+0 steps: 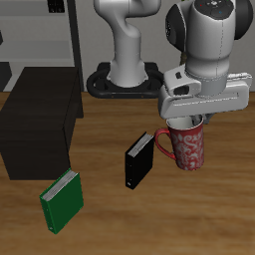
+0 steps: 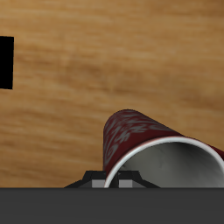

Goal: Place the red mug on top of the shelf

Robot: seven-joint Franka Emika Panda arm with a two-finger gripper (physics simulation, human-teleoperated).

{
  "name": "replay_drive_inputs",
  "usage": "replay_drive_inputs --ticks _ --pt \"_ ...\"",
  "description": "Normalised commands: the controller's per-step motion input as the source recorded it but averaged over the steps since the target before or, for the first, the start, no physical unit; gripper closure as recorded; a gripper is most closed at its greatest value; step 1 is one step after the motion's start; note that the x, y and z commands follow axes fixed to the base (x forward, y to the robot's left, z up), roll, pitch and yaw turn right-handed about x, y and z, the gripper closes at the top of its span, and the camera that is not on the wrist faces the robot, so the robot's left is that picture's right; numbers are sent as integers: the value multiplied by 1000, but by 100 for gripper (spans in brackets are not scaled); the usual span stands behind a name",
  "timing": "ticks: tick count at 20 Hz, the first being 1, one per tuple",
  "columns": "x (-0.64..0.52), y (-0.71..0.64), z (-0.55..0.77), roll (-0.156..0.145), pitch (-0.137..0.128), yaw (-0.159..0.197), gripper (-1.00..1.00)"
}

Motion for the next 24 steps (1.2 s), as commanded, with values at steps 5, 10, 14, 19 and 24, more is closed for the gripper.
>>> replay_drive_inputs --ticks 5,10,14,19,24 --pt "-691 -302 635 105 -18 62 100" --pt "-665 -523 606 47 -42 -5 100" --pt "-571 -589 425 52 -14 -23 100" --pt "-425 -468 88 26 -9 3 100" --pt "-241 -700 85 -26 -10 -30 100"
